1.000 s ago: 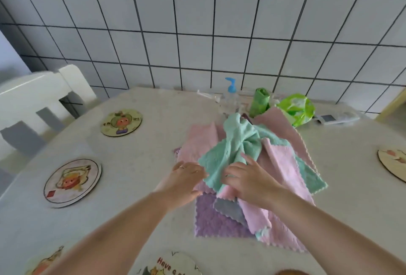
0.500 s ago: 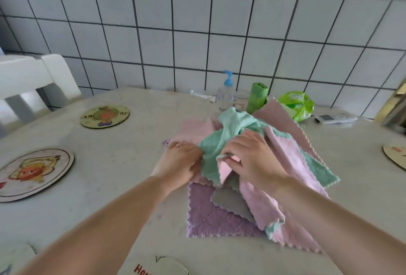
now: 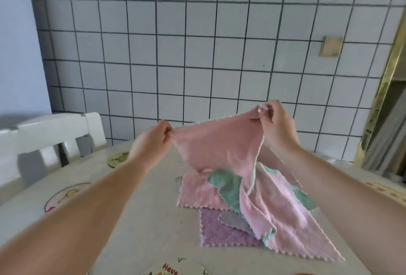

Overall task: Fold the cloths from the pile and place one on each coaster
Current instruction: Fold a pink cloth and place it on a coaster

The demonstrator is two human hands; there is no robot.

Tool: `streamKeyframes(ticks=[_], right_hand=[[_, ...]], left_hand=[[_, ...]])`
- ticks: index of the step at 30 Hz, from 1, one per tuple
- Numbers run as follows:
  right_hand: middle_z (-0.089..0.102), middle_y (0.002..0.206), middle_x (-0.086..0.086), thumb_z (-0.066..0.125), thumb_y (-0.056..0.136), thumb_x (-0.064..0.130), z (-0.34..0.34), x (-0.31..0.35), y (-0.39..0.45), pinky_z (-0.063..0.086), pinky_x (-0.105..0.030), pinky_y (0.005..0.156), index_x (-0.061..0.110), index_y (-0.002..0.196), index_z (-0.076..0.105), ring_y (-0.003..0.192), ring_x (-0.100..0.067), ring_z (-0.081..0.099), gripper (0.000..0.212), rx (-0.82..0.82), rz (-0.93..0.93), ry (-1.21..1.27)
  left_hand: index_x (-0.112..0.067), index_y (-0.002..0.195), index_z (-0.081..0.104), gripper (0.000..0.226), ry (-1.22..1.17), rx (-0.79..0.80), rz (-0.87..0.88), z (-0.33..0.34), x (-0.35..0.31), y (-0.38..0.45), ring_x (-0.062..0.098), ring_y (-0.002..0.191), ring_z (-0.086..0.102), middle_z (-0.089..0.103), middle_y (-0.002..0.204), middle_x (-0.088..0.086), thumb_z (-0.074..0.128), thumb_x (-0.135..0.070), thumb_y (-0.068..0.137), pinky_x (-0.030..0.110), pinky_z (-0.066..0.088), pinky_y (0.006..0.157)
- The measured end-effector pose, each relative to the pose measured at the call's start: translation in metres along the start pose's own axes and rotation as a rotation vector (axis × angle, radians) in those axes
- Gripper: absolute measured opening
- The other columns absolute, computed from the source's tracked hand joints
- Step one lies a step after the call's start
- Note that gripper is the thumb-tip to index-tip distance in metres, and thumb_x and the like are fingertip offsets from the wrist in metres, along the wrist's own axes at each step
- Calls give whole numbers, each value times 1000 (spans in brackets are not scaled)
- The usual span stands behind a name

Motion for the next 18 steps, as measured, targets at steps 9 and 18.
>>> streamKeyframes(ticks=[9, 18], right_hand=[[67, 95, 5, 62, 80, 10, 5, 38, 1, 46, -26, 81, 23, 101, 66, 94, -14, 62, 25, 56, 36, 164], [61, 74, -1, 47, 88, 11, 50, 20, 1, 36, -29, 61, 8, 85, 65, 74, -23, 54, 18, 110, 106, 24]], left_hand=[[-17, 76, 65, 20, 135, -128, 77, -104, 5, 12, 18, 87, 48, 60, 80, -6, 65, -36, 81, 36, 41, 78], [-6, 82, 62, 19, -403, -297, -331, -102, 73, 4, 24, 66, 55, 60, 70, 9, 56, -24, 88, 33, 42, 61]])
Point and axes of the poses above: each hand's wrist, its own y-axis towards the middle knuckle, its own z-axis out of the palm, x = y × z, the point moved 9 cm from there along y, towards the middle knuckle
